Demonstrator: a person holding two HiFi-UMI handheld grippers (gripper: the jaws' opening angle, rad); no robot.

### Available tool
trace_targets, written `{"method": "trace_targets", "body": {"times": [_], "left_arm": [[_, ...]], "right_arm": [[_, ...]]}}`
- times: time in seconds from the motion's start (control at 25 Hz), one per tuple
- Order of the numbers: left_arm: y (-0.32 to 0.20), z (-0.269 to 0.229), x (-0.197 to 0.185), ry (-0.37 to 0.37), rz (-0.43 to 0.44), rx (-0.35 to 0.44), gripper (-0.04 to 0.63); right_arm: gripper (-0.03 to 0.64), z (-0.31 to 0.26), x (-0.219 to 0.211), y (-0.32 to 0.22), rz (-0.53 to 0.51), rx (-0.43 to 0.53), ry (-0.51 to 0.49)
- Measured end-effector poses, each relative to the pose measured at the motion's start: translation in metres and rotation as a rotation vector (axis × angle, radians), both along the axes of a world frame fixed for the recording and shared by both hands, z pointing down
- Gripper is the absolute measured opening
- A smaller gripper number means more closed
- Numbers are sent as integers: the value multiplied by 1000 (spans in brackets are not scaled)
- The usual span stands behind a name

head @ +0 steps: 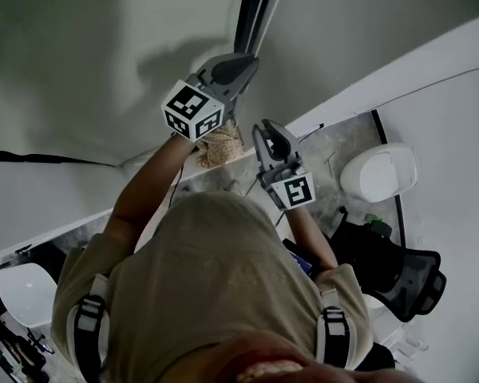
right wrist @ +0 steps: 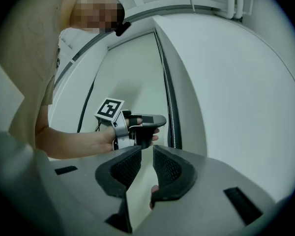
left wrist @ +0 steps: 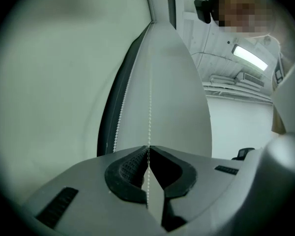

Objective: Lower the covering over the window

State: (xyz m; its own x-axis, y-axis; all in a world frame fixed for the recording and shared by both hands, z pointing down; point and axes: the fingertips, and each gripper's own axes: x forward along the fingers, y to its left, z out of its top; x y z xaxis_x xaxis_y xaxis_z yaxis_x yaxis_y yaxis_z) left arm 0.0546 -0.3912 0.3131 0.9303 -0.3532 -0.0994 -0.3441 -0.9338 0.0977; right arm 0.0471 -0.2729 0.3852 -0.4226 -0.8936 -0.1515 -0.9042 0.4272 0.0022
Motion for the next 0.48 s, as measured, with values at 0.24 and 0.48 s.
{"method": "trace_targets", "body": {"times": [0.24,0.48], "left_arm": [[9,17,-40,12,-6,-72,28],[40,22,-53,25,34,-36,26]], "right_arm": [[60,-19,-9,-6,48,-15,-26],[60,-30,-33,-5,7,13,-23]]}}
